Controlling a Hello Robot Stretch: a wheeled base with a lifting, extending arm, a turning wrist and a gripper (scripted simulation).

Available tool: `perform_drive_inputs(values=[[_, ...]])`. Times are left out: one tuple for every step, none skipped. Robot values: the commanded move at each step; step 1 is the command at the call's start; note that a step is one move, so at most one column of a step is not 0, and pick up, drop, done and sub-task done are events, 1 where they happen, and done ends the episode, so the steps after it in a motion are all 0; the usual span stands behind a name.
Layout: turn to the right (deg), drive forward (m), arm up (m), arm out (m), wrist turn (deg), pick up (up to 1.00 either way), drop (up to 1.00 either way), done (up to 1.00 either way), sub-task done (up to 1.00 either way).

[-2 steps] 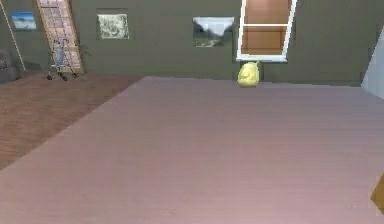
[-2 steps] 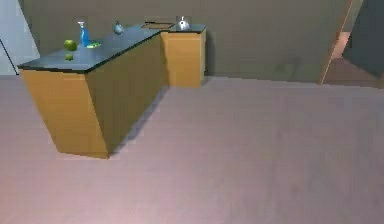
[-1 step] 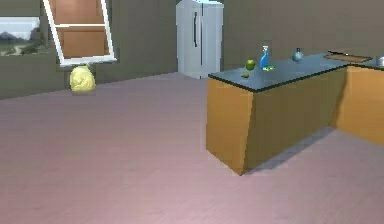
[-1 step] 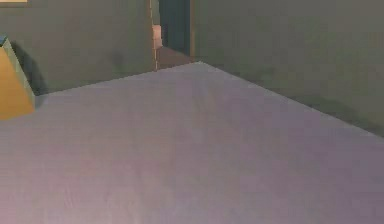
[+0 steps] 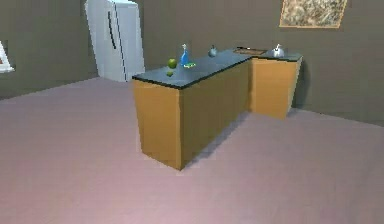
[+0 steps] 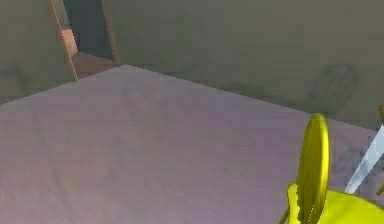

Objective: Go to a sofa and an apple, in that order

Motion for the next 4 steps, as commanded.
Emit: perform_drive_inputs(values=[[0.0,0.15,0.0,0.0,0.0,0.0,0.0,0.0,0.0],[-45.0,0.0,0.0,0.0,0.0,0.0,0.0,0.0,0.0],[-39.0,0.0,0.0,0.0,0.0,0.0,0.0,0.0,0.0],[0.0,0.5,0.0,0.0,0.0,0.0,0.0,0.0,0.0]])
